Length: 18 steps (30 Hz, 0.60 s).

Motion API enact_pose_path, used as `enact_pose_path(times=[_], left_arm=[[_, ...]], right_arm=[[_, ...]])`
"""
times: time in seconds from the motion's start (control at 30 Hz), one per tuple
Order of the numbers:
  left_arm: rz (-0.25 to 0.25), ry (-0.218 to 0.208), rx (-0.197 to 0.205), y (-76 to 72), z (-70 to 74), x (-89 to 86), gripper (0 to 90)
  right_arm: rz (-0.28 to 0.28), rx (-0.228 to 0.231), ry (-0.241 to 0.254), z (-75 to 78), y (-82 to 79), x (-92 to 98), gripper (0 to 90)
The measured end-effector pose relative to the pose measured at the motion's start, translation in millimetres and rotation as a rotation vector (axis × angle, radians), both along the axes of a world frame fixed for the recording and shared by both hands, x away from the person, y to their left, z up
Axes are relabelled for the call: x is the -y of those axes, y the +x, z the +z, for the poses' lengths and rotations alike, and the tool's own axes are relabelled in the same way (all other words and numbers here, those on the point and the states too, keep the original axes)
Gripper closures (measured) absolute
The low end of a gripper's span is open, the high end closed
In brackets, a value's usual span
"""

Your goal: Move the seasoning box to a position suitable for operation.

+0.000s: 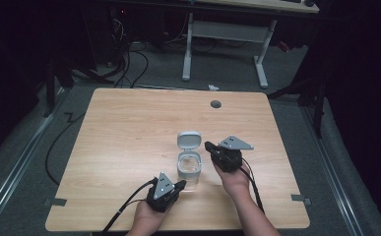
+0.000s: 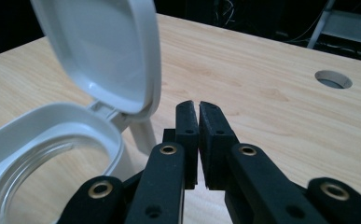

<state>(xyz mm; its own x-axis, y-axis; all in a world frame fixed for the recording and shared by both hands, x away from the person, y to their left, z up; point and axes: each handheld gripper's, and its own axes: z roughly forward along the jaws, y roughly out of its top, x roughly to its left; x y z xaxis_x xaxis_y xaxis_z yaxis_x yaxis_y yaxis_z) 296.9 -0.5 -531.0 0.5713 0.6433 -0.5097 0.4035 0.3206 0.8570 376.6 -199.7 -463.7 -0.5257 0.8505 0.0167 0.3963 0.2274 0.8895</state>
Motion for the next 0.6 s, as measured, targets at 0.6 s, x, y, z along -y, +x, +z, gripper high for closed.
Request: enact_pose_path(times=[0.6], left_arm=[[0.007, -0.007, -0.004, 1.3, 0.0, -0.7, 87.1]], right_arm=[[-0.002, 0.038, 0.013, 11.7, 23.6, -7.7, 90.0]])
